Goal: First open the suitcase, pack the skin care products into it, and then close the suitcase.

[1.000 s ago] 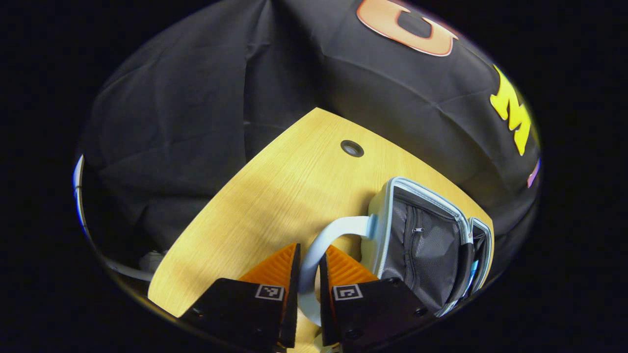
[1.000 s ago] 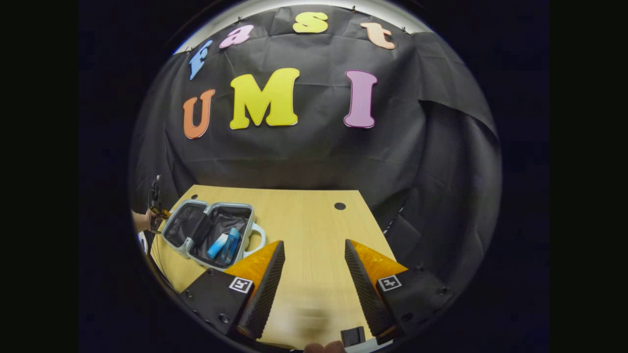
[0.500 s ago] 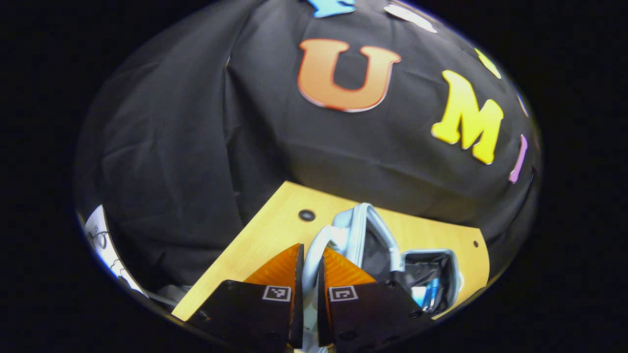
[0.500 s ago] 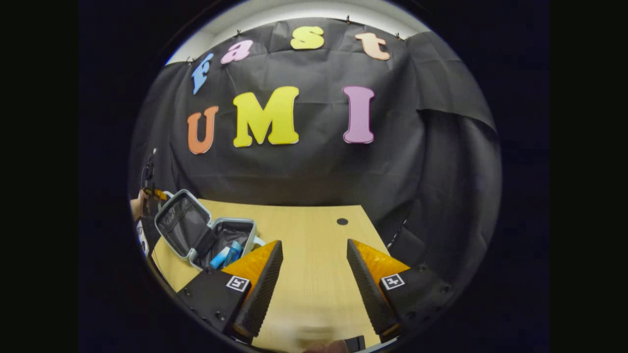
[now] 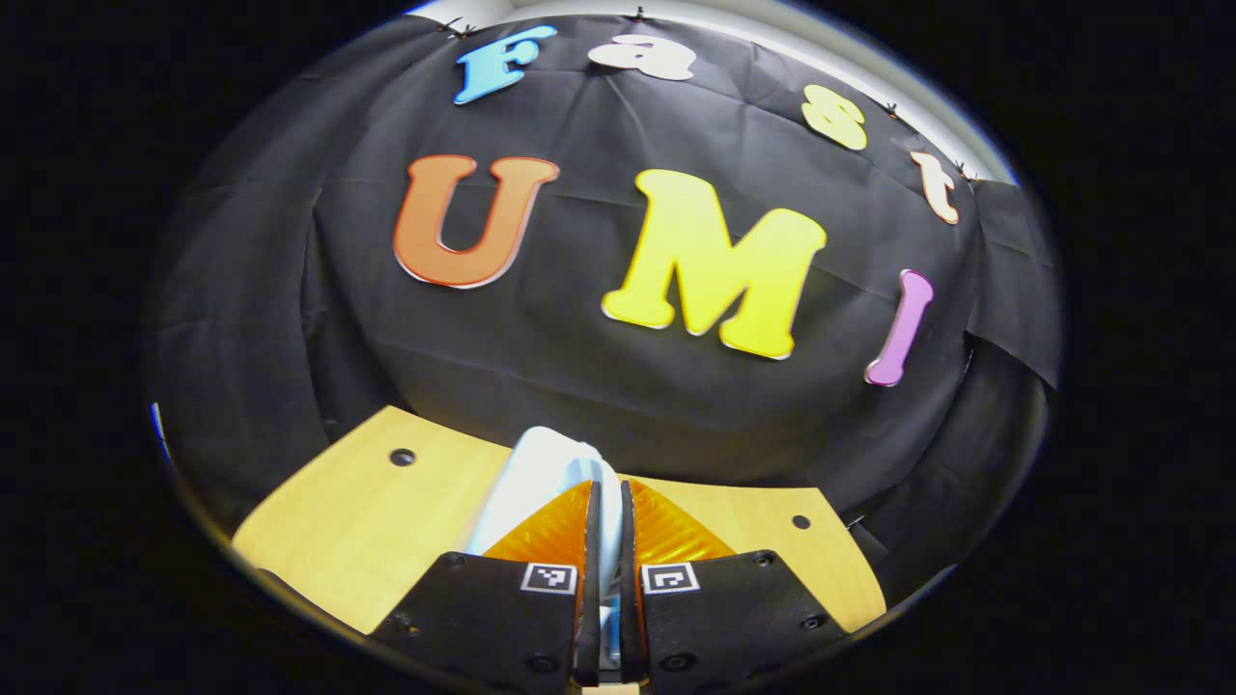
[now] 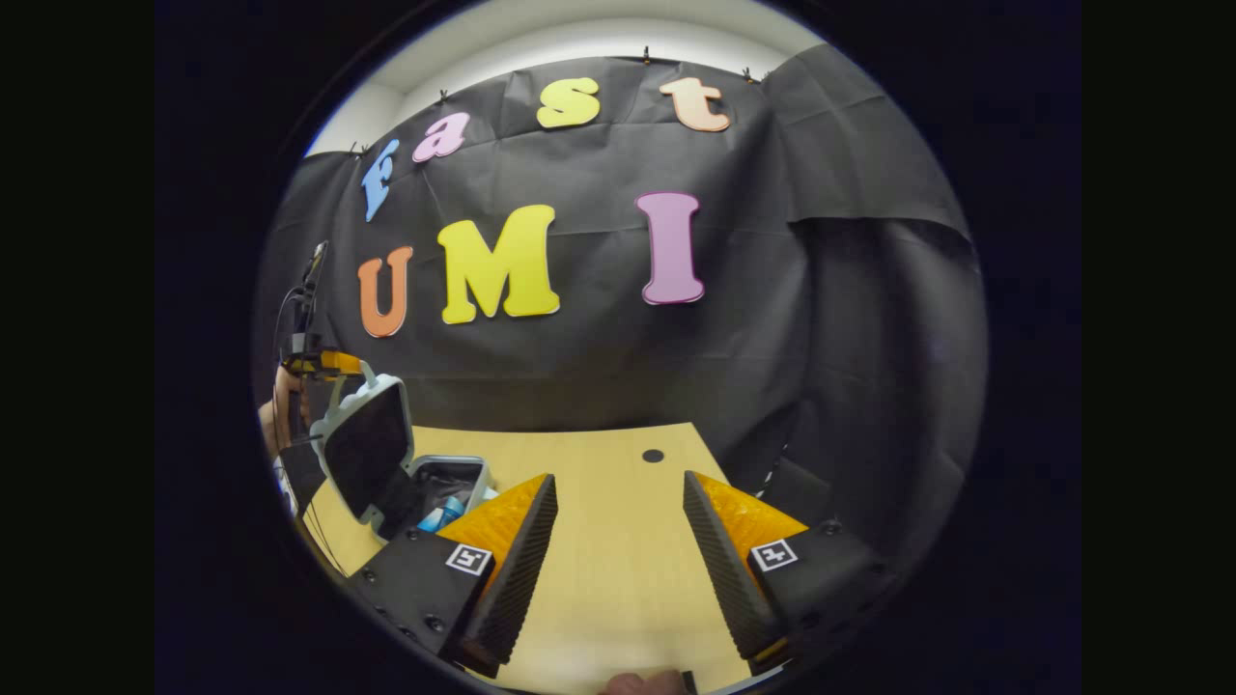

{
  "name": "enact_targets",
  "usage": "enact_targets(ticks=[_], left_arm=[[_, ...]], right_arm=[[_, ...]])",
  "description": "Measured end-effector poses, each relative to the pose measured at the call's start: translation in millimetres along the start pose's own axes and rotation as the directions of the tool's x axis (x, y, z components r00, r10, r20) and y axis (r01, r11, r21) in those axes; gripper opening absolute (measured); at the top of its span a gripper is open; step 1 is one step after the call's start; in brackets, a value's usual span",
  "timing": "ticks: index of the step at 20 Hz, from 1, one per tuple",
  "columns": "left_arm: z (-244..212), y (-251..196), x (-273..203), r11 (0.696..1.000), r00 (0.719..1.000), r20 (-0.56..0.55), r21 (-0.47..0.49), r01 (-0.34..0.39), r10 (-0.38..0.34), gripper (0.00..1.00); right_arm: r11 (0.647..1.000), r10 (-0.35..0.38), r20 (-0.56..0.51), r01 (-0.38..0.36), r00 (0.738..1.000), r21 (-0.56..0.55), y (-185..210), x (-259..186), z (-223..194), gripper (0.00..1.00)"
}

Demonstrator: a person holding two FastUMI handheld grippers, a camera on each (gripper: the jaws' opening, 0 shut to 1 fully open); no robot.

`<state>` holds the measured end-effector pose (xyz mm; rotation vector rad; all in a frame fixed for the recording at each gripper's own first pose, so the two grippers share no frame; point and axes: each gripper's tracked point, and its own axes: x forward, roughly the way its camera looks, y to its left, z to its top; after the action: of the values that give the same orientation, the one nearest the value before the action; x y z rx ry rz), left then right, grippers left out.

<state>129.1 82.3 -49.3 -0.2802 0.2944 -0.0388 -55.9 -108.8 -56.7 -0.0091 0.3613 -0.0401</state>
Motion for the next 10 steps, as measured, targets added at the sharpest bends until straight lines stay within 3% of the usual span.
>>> enact_targets(ticks=[4,10], left_arm=[[-83.1,-76.3,30.3,0.994,0.997,-0.049,0.092,0.063,-0.058,0.11],[-201.2,-113.8,71.0,0.982,0.978,-0.192,0.155,0.107,-0.076,0.11]], right_arm=[[0.996,-0.091,-0.009,0.091,0.996,-0.026,-42.4,-11.4,-0.3,0.79],[0.983,-0.165,-0.065,0.159,0.984,-0.089,-72.5,-17.7,-17.5,0.8]])
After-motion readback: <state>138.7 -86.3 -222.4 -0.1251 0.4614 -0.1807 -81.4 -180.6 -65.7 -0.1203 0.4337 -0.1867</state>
